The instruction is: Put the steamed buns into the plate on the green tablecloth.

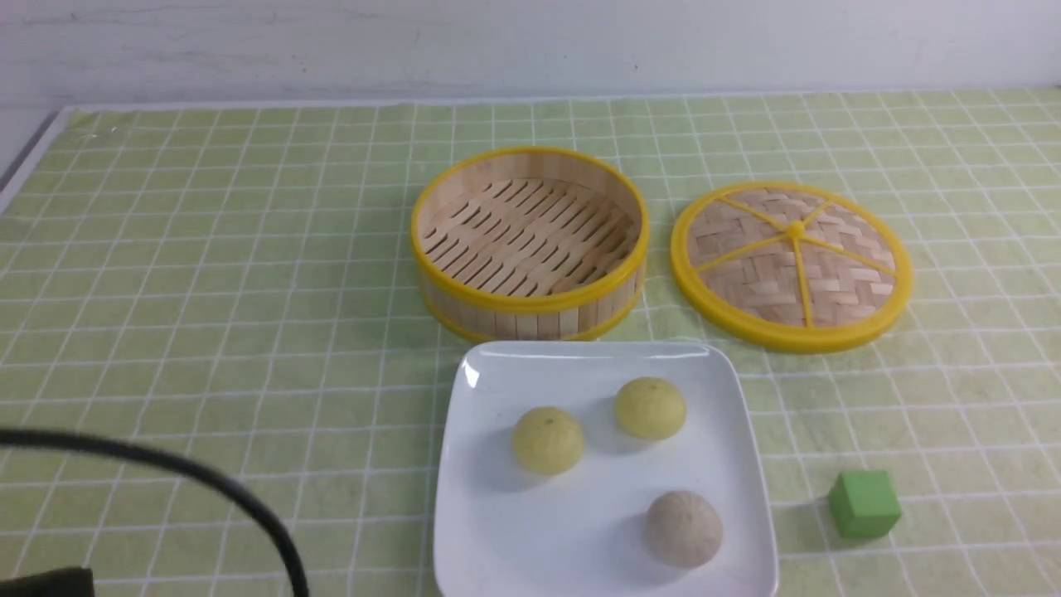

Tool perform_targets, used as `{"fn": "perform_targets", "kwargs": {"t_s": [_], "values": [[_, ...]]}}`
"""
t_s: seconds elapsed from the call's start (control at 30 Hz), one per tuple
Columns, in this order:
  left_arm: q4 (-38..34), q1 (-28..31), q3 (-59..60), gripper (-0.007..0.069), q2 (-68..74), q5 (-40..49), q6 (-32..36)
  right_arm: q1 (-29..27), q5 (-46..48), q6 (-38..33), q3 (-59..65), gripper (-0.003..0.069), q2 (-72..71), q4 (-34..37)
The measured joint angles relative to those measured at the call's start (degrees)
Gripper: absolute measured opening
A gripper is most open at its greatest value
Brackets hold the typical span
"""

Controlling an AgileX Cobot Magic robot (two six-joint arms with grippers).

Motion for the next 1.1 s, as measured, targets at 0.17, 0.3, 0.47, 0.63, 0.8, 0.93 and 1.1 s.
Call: {"fn": "perform_targets", "kwargs": {"t_s": [0.17,0.3,0.47,0.63,0.8,0.93,1.1], "values": [[-0.9,0.0,7.47,0.0002,-9.73,-14.17,0.05,0.0,0.0,0.0,0.0,0.0023,0.0,0.0],[0.85,0.0,9.35,0.0002,-11.96,-19.88,0.05,0.0,0.02,0.0,0.0,0.0027,0.0,0.0],[5.77,0.0,9.85,0.0002,-12.12,-20.82,0.05,0.0,0.02,0.0,0.0,0.0037,0.0,0.0],[8.7,0.0,9.85,0.0007,-12.12,-20.86,-0.2,0.0,0.08,0.0,0.0,0.0043,0.0,0.0],[10.24,0.0,15.25,0.0013,-13.13,-26.69,-2.34,0.0,0.09,0.0,0.0,0.0048,0.0,0.0],[14.6,0.0,23.28,0.0015,-17.86,-31.2,-7.28,0.0,0.09,0.0,0.0,0.005,0.0,0.0],[24.13,0.0,33.51,0.002,-21.96,-34.58,-15.36,0.0,0.09,0.0,0.0,0.0057,0.0,0.0]]}}
